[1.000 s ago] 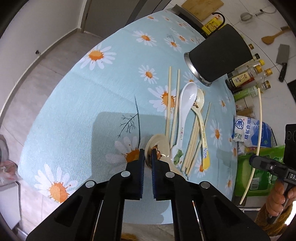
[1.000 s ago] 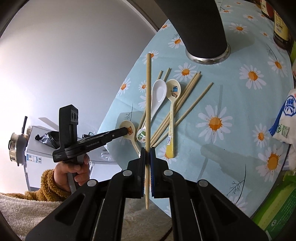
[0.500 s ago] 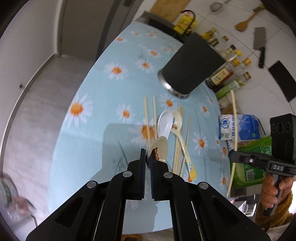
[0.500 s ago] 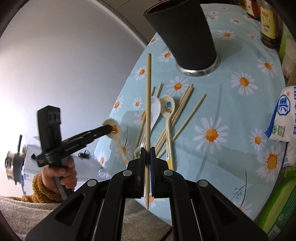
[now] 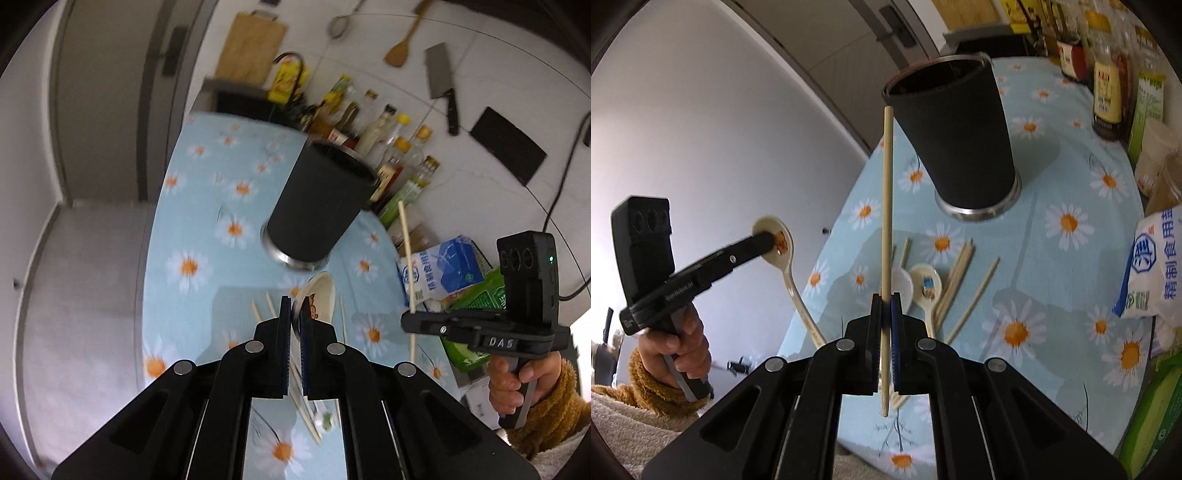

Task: Organize utensils
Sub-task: 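Lift the chopstick and spoon and carry both tools over the black cup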

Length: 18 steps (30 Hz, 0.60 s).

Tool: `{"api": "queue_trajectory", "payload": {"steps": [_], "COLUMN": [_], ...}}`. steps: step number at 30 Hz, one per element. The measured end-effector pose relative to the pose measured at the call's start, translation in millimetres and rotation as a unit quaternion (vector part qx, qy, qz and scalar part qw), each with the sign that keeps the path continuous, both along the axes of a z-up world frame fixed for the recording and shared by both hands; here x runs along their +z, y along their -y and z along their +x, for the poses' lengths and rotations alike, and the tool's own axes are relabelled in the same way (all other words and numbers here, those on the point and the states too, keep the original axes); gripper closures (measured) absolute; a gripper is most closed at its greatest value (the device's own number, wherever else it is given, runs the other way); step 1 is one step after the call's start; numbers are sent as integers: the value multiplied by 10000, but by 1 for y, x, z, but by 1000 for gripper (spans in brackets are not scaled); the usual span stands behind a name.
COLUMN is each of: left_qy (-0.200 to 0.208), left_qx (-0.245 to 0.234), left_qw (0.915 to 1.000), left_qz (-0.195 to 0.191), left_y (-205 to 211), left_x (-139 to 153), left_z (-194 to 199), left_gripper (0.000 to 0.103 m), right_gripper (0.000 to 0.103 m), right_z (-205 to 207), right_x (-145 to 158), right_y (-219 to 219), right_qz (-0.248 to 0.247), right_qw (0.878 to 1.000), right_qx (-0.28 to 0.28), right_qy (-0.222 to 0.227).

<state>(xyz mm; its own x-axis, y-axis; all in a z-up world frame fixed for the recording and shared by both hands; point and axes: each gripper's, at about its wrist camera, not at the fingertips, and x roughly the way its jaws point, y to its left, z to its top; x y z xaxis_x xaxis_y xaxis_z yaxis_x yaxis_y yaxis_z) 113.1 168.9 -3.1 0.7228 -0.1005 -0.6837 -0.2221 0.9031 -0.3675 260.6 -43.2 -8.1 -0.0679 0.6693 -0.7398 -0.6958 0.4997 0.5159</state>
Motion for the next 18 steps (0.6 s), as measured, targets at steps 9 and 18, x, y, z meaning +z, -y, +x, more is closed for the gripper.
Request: {"api": "queue_trajectory", "payload": {"steps": [9,18], "left_qy": [571,1017], "left_qx": [-347,-525], "left_qw": [9956,9839], "left_qz": [662,1369], "left_y": [-2,5], "left_x": [41,74], "left_z": [29,59], "left_gripper": [100,100], "right_gripper": [97,97], "right_z": [12,36], "right_x": [25,54], "right_y": [-12,-30], "right_qz": [496,817], "right_qw": [9962,9838], "right_qx": [-373,-680], "right_qy": [606,1441]}}
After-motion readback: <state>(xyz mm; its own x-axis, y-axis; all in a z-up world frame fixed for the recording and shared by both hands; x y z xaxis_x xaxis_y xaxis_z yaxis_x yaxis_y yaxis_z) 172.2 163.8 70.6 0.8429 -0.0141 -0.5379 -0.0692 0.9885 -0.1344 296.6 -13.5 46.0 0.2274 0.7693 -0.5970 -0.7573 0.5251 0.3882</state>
